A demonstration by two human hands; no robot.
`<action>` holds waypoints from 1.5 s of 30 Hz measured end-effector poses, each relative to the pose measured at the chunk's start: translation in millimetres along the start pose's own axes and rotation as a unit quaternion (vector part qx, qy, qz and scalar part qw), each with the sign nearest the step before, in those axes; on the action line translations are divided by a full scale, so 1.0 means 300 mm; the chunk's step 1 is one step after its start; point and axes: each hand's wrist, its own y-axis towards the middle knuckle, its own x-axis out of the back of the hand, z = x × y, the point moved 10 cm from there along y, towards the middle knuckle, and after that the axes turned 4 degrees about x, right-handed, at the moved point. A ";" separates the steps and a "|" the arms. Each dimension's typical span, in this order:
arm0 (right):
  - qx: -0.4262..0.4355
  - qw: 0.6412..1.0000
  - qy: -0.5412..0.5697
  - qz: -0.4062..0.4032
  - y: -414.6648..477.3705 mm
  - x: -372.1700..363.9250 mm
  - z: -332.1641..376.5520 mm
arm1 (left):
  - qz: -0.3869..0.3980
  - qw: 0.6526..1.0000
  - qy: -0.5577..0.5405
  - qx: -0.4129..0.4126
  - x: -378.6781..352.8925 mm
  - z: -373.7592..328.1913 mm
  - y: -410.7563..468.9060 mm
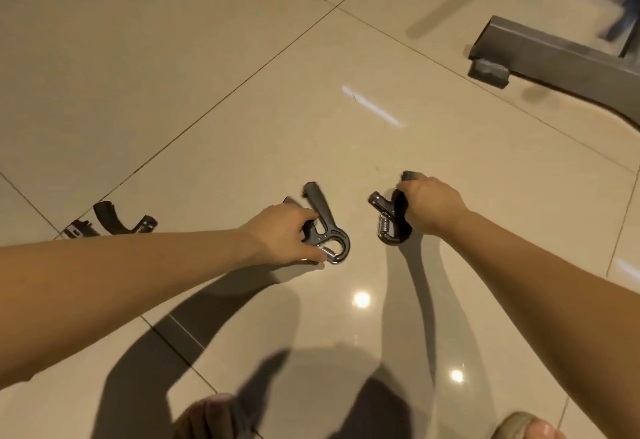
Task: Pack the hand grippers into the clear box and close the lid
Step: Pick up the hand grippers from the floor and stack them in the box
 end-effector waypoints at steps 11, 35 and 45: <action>0.077 0.985 -0.154 -0.018 -0.118 -0.081 -0.062 | -0.048 0.972 0.206 -0.099 0.016 0.021 0.044; -0.010 0.994 -0.043 -0.095 -1.358 0.364 -0.119 | -0.064 0.980 -0.046 -0.181 0.399 -0.765 -0.846; -0.137 0.990 0.015 -0.005 -2.300 0.125 -0.449 | 0.058 0.951 0.029 -0.303 0.034 -1.548 -1.294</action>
